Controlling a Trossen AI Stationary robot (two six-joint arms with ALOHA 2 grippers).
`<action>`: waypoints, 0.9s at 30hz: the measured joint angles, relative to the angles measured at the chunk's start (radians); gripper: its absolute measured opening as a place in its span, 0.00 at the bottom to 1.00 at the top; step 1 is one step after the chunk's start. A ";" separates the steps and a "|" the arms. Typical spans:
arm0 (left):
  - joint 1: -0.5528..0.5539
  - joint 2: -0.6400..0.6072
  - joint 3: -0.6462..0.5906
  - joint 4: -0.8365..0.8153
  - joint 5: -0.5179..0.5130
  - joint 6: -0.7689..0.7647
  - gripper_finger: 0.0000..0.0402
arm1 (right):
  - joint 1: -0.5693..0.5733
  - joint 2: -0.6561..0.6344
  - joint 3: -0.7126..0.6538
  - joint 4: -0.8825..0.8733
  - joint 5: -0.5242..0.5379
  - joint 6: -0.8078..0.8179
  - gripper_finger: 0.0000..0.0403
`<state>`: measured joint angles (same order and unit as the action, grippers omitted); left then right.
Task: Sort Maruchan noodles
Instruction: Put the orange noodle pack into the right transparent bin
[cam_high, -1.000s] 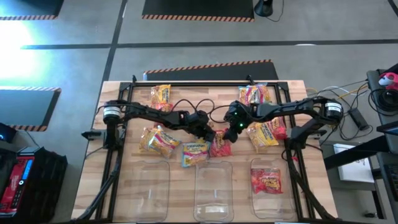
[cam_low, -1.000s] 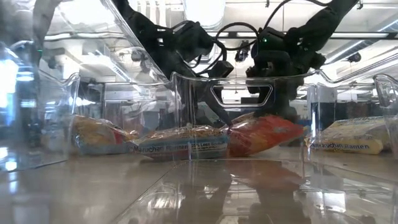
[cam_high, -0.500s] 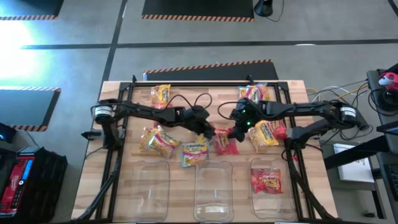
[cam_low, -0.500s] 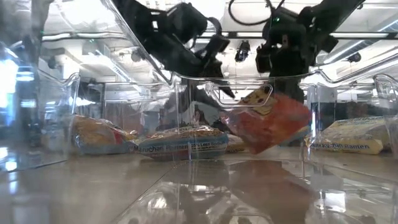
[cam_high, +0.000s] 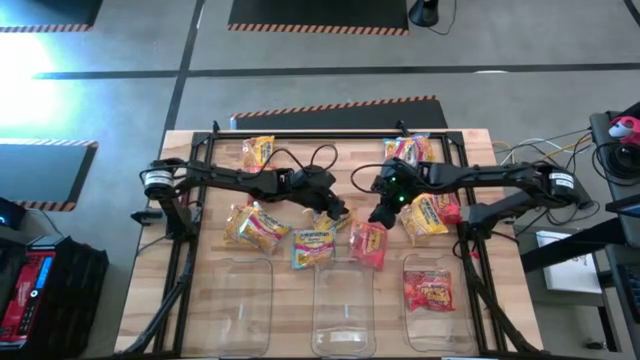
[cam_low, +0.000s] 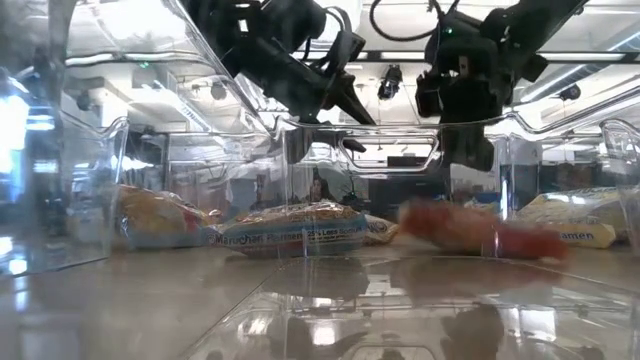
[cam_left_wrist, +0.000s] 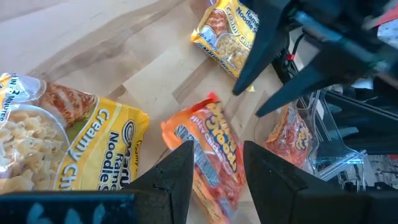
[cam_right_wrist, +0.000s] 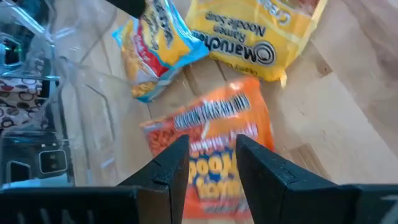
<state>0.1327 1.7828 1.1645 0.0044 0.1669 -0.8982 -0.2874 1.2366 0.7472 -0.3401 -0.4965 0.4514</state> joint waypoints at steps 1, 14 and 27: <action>0.000 0.000 0.000 0.000 0.000 0.000 0.31 | 0.000 0.010 -0.001 0.000 0.001 0.000 0.30; -0.052 0.049 -0.002 0.011 0.001 -0.011 0.31 | 0.004 0.012 -0.023 -0.149 0.003 0.003 0.39; -0.054 0.123 -0.002 0.133 0.019 -0.054 0.31 | 0.083 0.015 -0.021 -0.163 -0.107 0.075 0.40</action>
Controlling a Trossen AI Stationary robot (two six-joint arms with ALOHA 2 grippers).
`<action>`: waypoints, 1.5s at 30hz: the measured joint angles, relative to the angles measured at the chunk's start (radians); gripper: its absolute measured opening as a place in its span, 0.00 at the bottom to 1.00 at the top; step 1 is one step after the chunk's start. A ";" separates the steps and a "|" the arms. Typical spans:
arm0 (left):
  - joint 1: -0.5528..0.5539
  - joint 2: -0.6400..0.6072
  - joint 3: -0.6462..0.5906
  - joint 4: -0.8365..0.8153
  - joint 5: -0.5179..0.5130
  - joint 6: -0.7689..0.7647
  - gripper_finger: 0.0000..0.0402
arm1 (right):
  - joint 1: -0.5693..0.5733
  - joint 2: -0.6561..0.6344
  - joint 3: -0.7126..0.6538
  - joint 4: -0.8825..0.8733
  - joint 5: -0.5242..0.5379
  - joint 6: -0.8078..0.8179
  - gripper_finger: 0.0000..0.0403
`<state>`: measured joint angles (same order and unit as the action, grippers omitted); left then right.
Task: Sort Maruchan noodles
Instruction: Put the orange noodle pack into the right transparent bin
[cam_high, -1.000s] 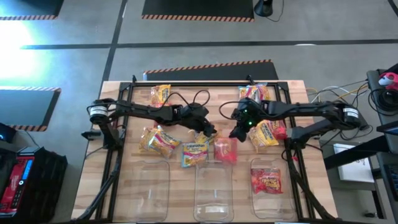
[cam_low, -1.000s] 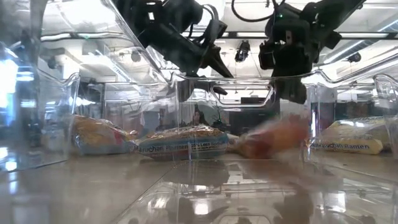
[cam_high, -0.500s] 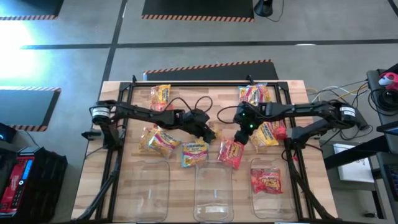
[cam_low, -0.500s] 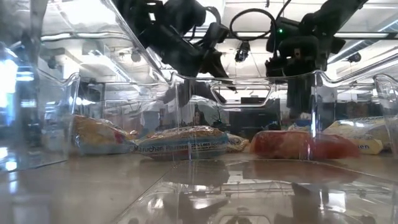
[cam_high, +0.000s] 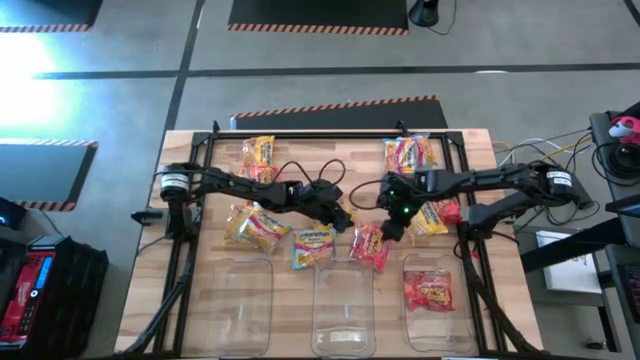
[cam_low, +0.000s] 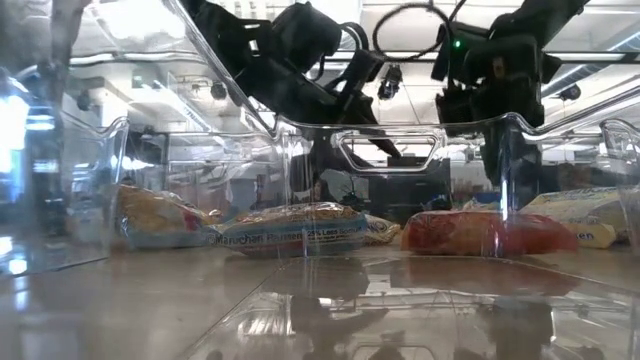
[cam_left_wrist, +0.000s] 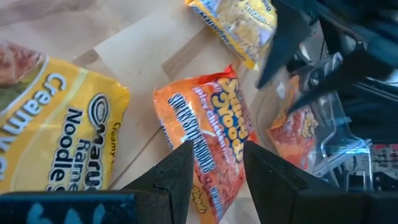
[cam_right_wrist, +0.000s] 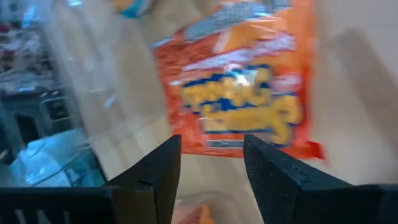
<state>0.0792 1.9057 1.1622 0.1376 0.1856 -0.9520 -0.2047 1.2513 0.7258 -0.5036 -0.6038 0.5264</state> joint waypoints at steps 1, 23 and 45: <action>0.000 0.000 0.000 0.002 0.000 0.000 0.31 | 0.009 0.003 0.000 0.013 -0.001 0.000 0.39; -0.009 -0.003 0.000 0.005 0.001 -0.037 0.31 | 0.036 0.168 -0.004 0.127 0.176 -0.166 0.34; -0.007 0.063 0.001 0.074 0.010 -0.038 0.31 | -0.051 0.156 0.110 0.066 0.315 -0.208 0.33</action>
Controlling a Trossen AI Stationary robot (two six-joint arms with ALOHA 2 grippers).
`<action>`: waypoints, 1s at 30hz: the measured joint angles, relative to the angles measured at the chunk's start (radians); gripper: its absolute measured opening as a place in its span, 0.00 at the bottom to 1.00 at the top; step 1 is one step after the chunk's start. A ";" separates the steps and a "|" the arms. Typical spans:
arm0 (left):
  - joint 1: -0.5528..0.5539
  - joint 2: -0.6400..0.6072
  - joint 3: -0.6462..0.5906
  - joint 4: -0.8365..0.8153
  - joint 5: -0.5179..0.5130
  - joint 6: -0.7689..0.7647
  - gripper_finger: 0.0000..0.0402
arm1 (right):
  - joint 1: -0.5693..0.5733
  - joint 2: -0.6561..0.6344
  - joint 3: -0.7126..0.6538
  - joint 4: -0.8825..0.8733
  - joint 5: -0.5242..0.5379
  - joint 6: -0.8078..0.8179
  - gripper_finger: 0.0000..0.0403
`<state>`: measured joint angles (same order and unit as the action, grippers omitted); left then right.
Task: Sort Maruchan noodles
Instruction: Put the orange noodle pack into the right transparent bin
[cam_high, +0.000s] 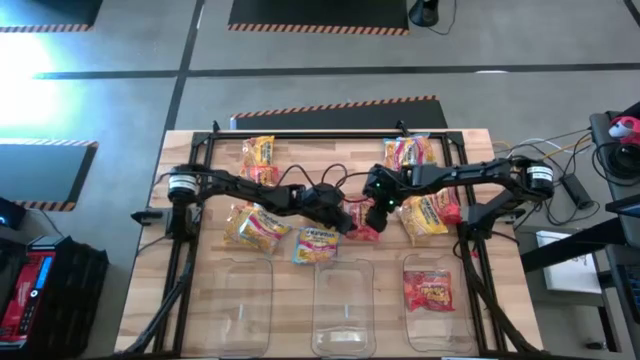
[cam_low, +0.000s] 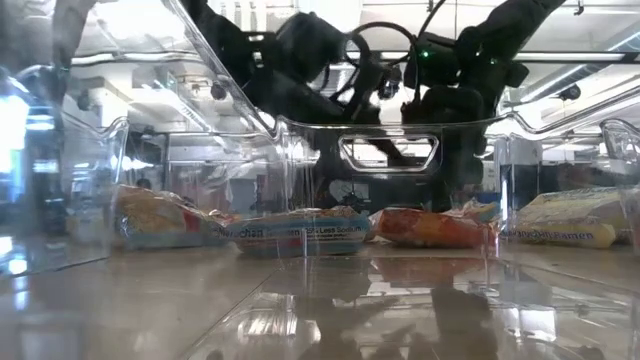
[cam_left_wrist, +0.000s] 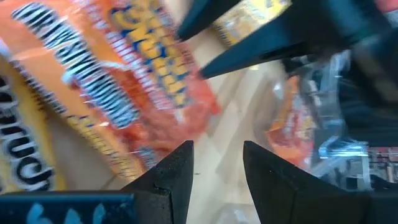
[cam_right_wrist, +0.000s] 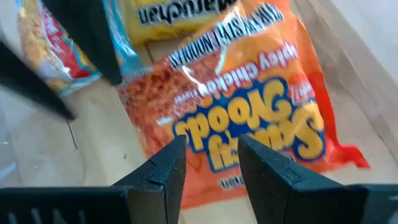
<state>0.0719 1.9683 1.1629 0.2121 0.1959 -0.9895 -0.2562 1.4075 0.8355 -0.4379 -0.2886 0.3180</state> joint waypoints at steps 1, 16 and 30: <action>0.002 0.011 0.000 0.002 0.000 0.000 0.31 | 0.000 0.000 0.003 -0.017 -0.001 0.016 0.33; 0.020 0.056 0.005 -0.023 -0.035 -0.015 0.31 | 0.000 -0.029 -0.002 -0.217 -0.034 0.119 0.40; 0.021 0.057 0.003 -0.125 -0.116 -0.031 0.30 | 0.002 -0.126 -0.036 -0.120 -0.085 0.254 0.40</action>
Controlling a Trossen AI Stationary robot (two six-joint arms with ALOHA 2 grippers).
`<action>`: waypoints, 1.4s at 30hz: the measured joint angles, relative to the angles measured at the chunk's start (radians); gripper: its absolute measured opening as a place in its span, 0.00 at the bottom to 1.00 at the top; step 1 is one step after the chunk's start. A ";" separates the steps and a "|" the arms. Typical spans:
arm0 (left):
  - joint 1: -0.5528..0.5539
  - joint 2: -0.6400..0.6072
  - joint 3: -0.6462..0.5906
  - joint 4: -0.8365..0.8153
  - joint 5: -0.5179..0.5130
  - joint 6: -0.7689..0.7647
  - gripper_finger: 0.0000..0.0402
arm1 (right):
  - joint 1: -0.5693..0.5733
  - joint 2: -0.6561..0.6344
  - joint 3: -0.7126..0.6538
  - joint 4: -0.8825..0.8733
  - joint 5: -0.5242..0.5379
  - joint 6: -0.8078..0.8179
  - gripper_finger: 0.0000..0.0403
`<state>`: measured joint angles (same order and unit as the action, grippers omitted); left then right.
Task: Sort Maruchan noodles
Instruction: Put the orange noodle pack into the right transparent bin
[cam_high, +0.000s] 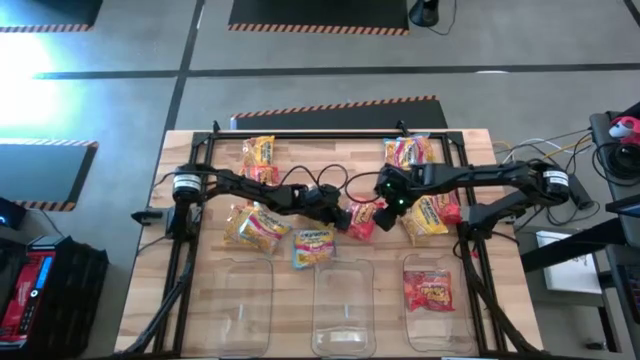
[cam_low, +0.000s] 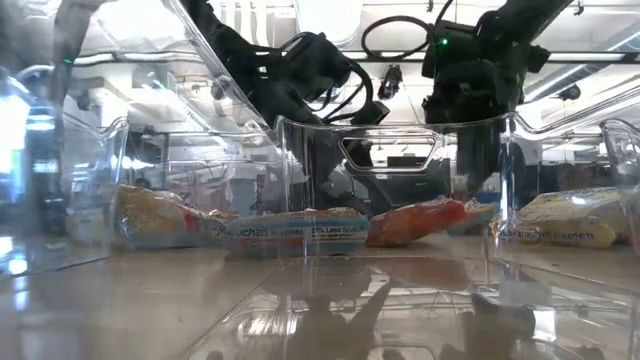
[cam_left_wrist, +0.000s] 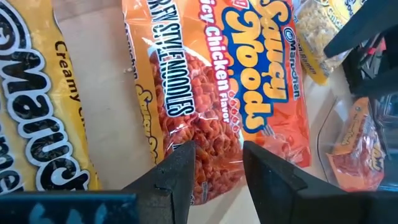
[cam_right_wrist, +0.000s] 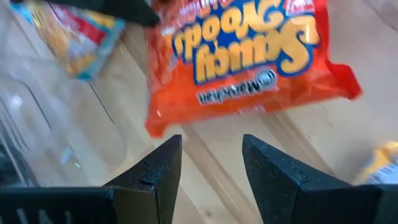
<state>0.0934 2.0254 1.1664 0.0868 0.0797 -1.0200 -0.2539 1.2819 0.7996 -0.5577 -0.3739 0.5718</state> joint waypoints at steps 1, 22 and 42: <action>0.000 0.000 0.000 -0.002 -0.005 0.000 0.30 | 0.000 0.000 -0.013 0.029 -0.003 0.019 0.40; 0.000 0.000 -0.003 -0.072 -0.038 0.035 0.27 | 0.000 0.002 -0.269 0.558 0.064 0.414 0.40; 0.000 -0.001 -0.002 -0.108 -0.058 0.034 0.27 | 0.040 -0.004 -0.301 0.621 0.171 0.564 0.40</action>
<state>0.0937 2.0247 1.1641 -0.0208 0.0218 -0.9861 -0.2138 1.2781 0.4988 0.0630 -0.2029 1.1357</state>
